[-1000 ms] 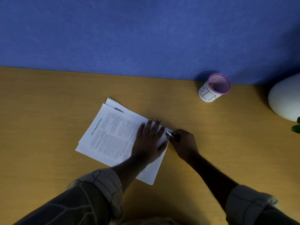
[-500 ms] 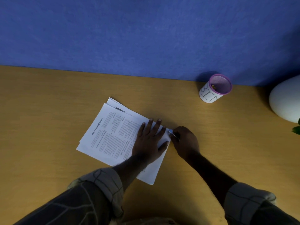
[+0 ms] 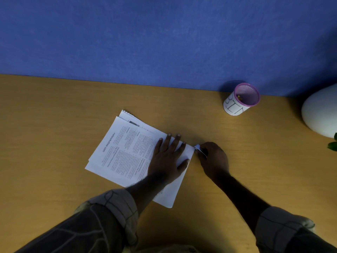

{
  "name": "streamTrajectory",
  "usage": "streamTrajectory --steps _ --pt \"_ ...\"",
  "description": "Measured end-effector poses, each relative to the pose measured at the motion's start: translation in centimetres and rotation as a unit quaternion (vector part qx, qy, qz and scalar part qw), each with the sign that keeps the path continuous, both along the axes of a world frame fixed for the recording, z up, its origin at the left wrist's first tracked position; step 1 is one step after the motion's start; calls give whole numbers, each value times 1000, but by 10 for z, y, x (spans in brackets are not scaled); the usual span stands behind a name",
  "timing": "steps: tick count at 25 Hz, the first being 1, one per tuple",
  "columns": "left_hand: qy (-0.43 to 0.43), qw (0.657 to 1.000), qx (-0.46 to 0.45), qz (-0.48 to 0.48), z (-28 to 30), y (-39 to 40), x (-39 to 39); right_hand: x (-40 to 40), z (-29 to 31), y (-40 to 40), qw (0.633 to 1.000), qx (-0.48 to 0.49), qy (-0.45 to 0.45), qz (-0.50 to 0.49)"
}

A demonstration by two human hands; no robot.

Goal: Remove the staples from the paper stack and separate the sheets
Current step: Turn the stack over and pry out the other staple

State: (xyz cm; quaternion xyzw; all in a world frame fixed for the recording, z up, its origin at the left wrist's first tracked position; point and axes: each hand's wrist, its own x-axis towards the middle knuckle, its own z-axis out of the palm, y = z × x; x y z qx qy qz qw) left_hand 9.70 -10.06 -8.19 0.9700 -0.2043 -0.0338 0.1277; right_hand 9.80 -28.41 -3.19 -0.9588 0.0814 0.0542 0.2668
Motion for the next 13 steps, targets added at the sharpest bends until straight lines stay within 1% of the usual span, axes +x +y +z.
streamTrajectory --steps 2,4,8,13 --pt "1 1000 4 -1 1 0 0 0 0 -3 1000 -3 5 -5" --pt "5 1000 8 0 1 0 1 -2 1 -4 1000 -23 -3 14" --pt "11 1000 8 1 1 0 0 -3 -4 -4 992 -87 -46 77" --pt "12 1000 0 2 1 0 0 -3 -2 -8 978 -127 -99 135"
